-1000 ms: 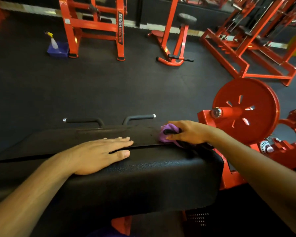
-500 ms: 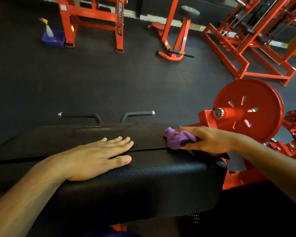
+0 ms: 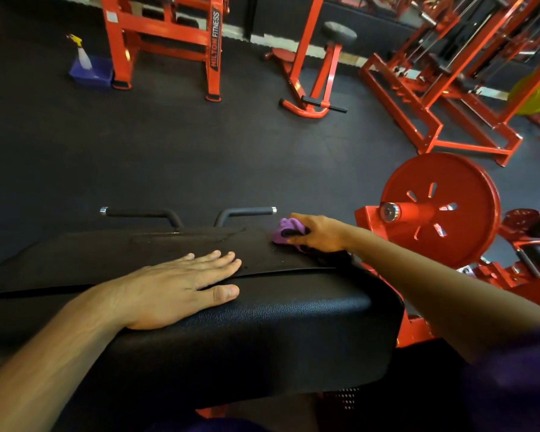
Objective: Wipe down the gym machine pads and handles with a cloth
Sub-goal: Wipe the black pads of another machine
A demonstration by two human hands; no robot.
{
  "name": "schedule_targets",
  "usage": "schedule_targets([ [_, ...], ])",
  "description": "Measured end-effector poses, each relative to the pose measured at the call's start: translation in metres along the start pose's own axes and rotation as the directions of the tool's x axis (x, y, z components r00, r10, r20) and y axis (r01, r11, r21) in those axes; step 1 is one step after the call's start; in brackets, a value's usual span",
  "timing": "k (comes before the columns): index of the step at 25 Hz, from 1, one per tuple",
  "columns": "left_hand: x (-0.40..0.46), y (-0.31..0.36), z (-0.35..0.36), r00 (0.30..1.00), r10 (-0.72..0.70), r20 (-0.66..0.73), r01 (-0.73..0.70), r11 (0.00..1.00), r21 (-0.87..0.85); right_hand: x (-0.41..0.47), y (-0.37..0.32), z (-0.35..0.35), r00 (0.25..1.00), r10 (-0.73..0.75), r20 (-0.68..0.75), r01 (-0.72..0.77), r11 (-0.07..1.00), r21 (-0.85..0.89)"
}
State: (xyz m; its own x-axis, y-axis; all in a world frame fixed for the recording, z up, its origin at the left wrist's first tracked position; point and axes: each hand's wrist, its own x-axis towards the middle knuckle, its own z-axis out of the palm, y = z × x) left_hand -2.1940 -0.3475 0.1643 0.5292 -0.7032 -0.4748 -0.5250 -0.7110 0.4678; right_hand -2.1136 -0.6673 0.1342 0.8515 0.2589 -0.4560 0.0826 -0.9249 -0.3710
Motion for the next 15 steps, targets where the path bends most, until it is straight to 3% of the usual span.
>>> schedule_targets([
  [5, 0.002, -0.014, 0.001, 0.999, 0.018, 0.034, -0.015, 0.996, -0.09, -0.075, 0.02, -0.009, 0.999, -0.043, 0.003, 0.043, 0.999, 0.02],
  [10, 0.002, -0.011, -0.003, 1.0, -0.003, 0.031, 0.005, 0.996, -0.084, -0.007, 0.026, 0.003, 0.996, 0.01, -0.093, -0.01, 1.0, -0.003],
  [15, -0.023, -0.008, 0.001, 0.996, -0.064, -0.066, 0.062, 0.997, -0.034, 0.024, 0.016, -0.007, 0.996, 0.075, -0.038, -0.078, 0.993, -0.085],
])
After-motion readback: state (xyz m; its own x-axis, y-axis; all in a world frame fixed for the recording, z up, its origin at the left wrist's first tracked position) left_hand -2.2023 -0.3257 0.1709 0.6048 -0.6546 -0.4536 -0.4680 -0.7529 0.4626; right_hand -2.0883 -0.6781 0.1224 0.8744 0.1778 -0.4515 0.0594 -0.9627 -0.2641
